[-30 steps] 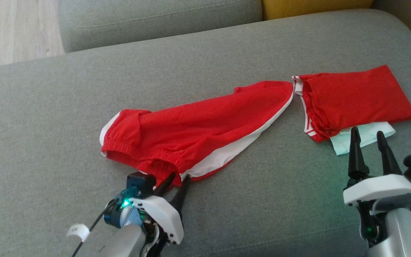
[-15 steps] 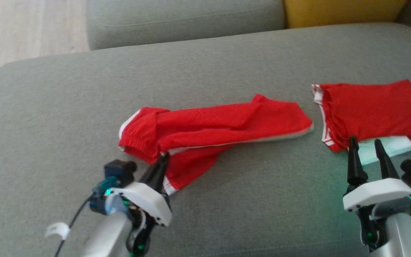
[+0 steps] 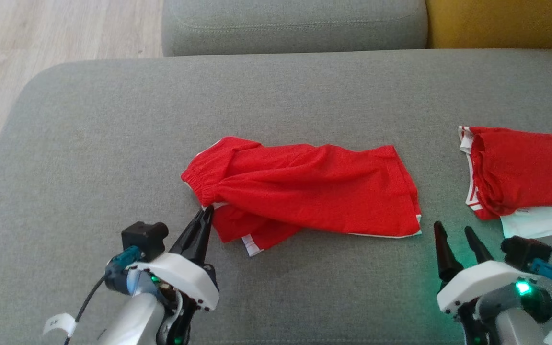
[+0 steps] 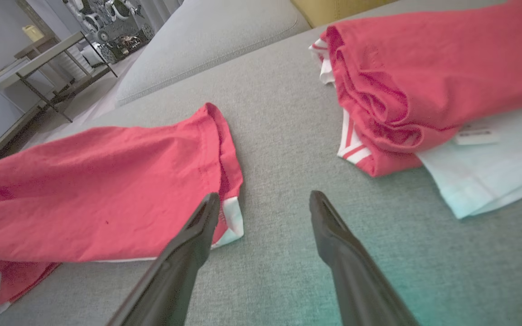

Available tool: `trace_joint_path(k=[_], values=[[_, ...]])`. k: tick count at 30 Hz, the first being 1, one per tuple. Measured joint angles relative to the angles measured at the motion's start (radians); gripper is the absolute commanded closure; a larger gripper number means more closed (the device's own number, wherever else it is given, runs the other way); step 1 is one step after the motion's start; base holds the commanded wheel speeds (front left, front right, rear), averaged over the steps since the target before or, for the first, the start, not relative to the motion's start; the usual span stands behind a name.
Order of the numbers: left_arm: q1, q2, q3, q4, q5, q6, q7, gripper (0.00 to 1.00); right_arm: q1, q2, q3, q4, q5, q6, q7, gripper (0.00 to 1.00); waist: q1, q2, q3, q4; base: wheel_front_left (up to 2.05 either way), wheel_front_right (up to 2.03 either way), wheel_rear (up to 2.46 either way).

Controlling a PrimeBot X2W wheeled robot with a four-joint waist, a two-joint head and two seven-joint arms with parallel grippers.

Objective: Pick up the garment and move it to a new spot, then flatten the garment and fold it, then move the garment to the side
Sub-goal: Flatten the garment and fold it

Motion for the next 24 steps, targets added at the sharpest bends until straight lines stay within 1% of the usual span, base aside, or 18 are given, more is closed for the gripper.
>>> trace_joint_path(k=[6, 11, 15, 24], values=[[0.0, 0.0, -0.018, -0.019, 0.001, 0.004, 0.0, 1.0, -0.002, 0.0, 0.049, 0.052, 0.0, 0.0, 0.001, 0.0, 0.0, 0.0, 0.014, 0.006, 0.0, 0.0, 0.0], [0.0, 0.0, -0.02, -0.024, 0.001, 0.004, 0.0, 1.0, -0.012, 0.0, 0.098, 0.102, -0.053, 0.0, 0.015, 0.0, 0.0, 0.0, 0.026, 0.006, 0.0, 0.0, 0.0], [-0.001, 0.0, -0.021, -0.03, 0.001, 0.004, 0.0, 1.0, -0.054, 0.0, 0.103, 0.137, -0.111, 0.0, 0.018, 0.0, 0.0, 0.0, 0.037, 0.009, 0.0, 0.0, 0.0], [-0.004, 0.0, -0.026, -0.037, 0.001, 0.004, 0.001, 1.0, -0.151, -0.002, 0.103, 0.226, -0.161, 0.0, -0.003, 0.0, 0.0, 0.0, 0.061, 0.03, 0.0, 0.0, 0.0]])
